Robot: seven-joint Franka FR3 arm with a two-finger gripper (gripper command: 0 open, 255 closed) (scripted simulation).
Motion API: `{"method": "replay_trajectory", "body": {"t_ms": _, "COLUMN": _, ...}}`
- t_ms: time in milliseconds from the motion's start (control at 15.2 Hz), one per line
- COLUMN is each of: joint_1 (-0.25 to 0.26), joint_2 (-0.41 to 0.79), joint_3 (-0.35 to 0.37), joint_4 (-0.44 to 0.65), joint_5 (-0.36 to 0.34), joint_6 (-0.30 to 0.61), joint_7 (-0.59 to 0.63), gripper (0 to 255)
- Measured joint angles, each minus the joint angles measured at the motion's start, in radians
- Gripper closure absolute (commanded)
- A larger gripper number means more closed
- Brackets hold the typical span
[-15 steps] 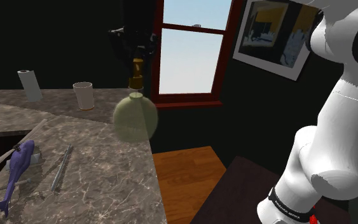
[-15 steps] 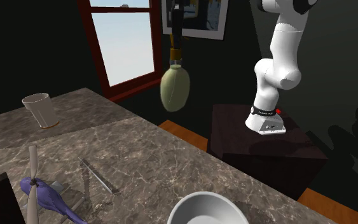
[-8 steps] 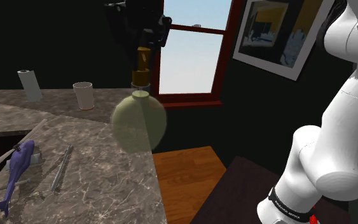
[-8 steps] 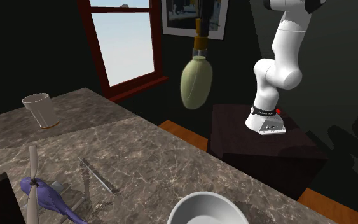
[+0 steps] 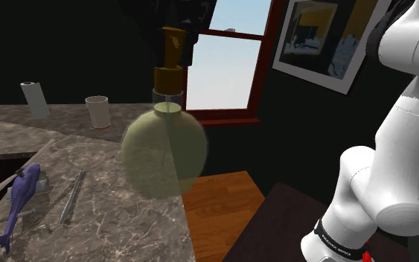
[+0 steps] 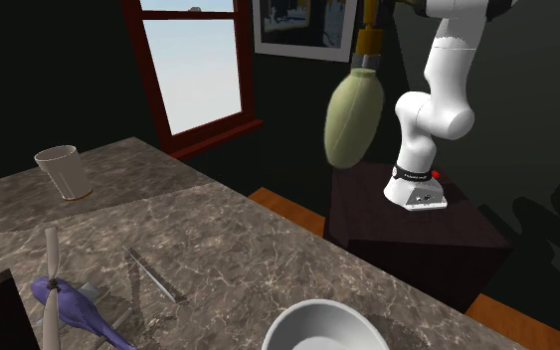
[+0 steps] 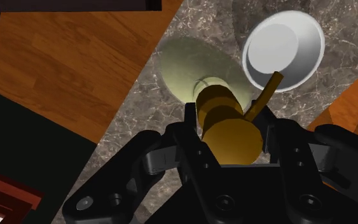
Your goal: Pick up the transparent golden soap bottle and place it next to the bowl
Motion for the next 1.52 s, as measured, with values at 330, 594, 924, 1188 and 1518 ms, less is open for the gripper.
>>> {"method": "replay_trajectory", "body": {"t_ms": 330, "joint_1": 0.006, "joint_2": -0.031, "joint_3": 0.006, "joint_4": -0.07, "joint_5": 0.014, "joint_6": 0.043, "joint_7": 0.019, "gripper": 255}}
{"method": "replay_trajectory", "body": {"t_ms": 594, "joint_1": 0.001, "joint_2": -0.074, "joint_3": -0.003, "joint_4": -0.177, "joint_5": 0.033, "joint_6": 0.109, "joint_7": 0.005, "gripper": 255}}
{"method": "replay_trajectory", "body": {"t_ms": 924, "joint_1": -0.004, "joint_2": -0.118, "joint_3": -0.013, "joint_4": -0.295, "joint_5": 0.05, "joint_6": 0.188, "joint_7": -0.013, "gripper": 255}}
{"method": "replay_trajectory", "body": {"t_ms": 1188, "joint_1": -0.004, "joint_2": -0.143, "joint_3": -0.016, "joint_4": -0.376, "joint_5": 0.06, "joint_6": 0.244, "joint_7": -0.022, "gripper": 255}}
{"method": "replay_trajectory", "body": {"t_ms": 1518, "joint_1": -0.003, "joint_2": -0.172, "joint_3": -0.02, "joint_4": -0.476, "joint_5": 0.072, "joint_6": 0.318, "joint_7": -0.034, "gripper": 255}}
